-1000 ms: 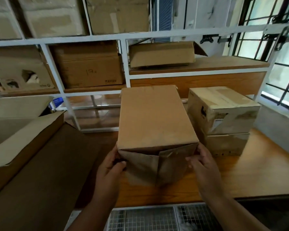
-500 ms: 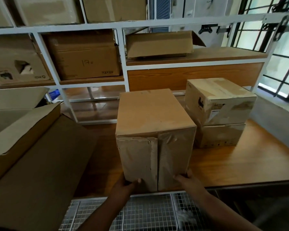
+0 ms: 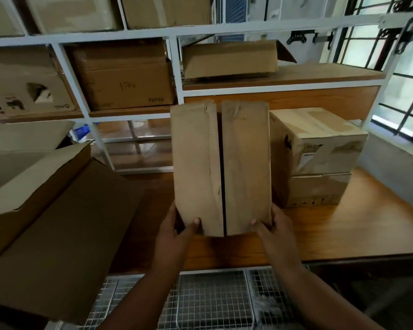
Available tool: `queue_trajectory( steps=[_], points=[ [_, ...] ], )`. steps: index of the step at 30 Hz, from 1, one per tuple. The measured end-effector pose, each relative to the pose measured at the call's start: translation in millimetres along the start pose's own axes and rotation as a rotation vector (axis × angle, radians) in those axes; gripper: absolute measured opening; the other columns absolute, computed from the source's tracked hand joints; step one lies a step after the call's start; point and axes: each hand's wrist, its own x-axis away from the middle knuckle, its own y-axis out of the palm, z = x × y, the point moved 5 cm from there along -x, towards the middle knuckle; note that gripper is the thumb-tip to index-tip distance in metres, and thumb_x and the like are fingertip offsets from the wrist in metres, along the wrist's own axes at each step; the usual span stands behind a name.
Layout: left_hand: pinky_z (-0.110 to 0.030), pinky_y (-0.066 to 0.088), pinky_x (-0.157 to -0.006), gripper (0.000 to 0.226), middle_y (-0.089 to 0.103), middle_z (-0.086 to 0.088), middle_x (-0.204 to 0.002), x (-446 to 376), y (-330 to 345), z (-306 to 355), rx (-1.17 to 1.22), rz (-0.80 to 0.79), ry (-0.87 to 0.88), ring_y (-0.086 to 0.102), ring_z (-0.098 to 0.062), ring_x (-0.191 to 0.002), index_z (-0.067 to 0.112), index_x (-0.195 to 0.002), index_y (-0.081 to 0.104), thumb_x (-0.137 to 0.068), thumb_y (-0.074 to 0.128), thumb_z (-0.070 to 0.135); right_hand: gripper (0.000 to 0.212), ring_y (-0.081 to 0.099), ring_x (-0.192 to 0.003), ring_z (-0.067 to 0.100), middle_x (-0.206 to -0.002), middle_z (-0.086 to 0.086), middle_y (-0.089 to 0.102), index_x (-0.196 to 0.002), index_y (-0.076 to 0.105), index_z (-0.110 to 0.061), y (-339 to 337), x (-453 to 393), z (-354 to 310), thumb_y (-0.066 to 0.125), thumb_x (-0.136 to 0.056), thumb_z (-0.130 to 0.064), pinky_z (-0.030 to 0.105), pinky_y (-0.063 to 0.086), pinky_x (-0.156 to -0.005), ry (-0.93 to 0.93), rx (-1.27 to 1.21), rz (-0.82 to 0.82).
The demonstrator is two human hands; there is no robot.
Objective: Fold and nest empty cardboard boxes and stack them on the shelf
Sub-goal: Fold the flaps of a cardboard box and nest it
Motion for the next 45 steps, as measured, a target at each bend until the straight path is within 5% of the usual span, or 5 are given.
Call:
queue_trajectory(
  steps=[8,16,35,40,45],
  points=[
    [-0.052,0.054,-0.11,0.079,0.051,0.014,-0.153,-0.2,-13.0,51.7,0.011,0.124,0.115,0.054,-0.014,-0.139,0.053,-0.158,0.039,-0.089,0.079,0.057,0.077,0.053,-0.129,0.021,-0.137,-0.01,0.04,-0.159,0.042,-0.043,-21.7,5.4,-70.8,0.071,-0.092,-0.065,0.046,0.061,-0.097,-0.131,0.03,0.179],
    [-0.049,0.057,-0.106,0.062,0.053,0.016,-0.13,-2.3,-19.2,75.0,-0.006,0.244,0.112,0.059,-0.017,-0.127,0.036,-0.146,0.057,-0.09,0.082,0.043,0.051,0.058,-0.115,0.014,-0.124,-0.008,0.047,-0.131,0.055,-0.032,-28.1,7.7,-94.0,0.081,-0.09,-0.047,0.02,0.053,-0.074,-0.152,-0.007,0.268],
    [-0.041,0.057,-0.099,0.054,0.049,0.022,-0.134,-26.6,-19.9,101.7,-0.324,0.056,0.094,0.059,-0.014,-0.122,0.043,-0.157,0.045,-0.105,0.062,0.046,0.029,0.069,-0.089,0.018,-0.106,0.003,0.072,-0.127,0.066,-0.034,-32.3,1.0,-112.6,0.049,-0.11,-0.052,0.036,0.053,-0.066,-0.051,-0.013,0.13],
    [-0.047,0.056,-0.083,0.034,0.072,-0.008,-0.104,-25.3,-31.9,91.6,0.003,0.184,-0.149,0.069,-0.027,-0.099,0.027,-0.107,0.069,-0.109,0.048,0.053,0.043,0.067,-0.1,0.025,-0.109,0.006,0.071,-0.116,0.07,-0.023,-41.0,8.2,-106.9,0.044,-0.111,-0.057,0.038,0.048,-0.078,0.157,-0.297,0.225],
    [-0.048,0.047,-0.102,0.066,0.063,-0.016,-0.134,-22.7,-29.1,65.8,0.206,0.254,-0.383,0.06,-0.034,-0.124,0.013,-0.146,0.057,-0.105,0.049,0.064,0.05,0.065,-0.079,0.024,-0.089,0.01,0.072,-0.091,0.071,-0.015,-44.6,15.8,-103.9,0.054,-0.106,-0.059,0.035,0.046,-0.065,0.186,-0.341,0.318]
  ],
)
